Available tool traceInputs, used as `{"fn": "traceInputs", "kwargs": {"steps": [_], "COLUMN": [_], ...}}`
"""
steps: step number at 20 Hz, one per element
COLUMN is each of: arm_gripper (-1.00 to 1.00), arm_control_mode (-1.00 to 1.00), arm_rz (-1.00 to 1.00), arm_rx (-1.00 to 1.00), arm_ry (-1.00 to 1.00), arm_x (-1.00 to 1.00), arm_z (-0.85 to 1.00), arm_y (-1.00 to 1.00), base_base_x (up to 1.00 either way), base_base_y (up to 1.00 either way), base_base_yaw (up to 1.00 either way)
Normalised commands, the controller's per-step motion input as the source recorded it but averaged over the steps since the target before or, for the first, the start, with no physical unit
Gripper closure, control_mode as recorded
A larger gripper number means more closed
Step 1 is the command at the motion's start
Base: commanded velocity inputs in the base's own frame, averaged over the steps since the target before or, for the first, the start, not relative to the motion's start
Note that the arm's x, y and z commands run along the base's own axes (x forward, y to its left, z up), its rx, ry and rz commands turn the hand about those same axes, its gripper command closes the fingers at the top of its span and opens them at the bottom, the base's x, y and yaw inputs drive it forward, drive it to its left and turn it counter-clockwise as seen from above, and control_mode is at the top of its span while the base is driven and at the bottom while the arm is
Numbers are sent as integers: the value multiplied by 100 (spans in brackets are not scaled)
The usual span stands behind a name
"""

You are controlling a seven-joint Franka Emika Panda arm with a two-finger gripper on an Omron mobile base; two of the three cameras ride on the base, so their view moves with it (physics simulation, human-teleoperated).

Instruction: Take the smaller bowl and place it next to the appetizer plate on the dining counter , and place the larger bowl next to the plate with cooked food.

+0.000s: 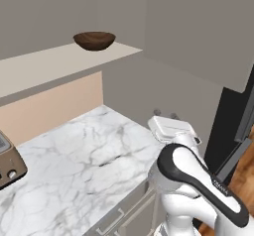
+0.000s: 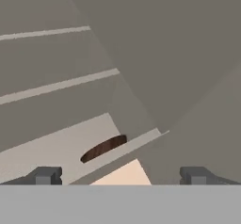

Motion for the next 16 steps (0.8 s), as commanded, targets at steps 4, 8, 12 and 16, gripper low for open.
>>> {"fn": "traceInputs", "kwargs": {"steps": [4, 8, 12, 16], "arm_gripper": [-100, -100, -100, -100], "arm_control_mode": [-100, -100, -100, -100], "arm_rz": [-54, -23, -7, -21], "arm_rx": [-21, -52, -48, -63], "arm_ry": [-1, 5, 46, 57], "arm_x": [3, -34, -9, -4], "arm_z": [-9, -5, 53, 71], "arm_y": [1, -29, -39, -5], "base_base_x": [0, 0, 0, 0], "base_base_y": [0, 0, 0, 0], "base_base_yaw": [0, 0, 0, 0]}}
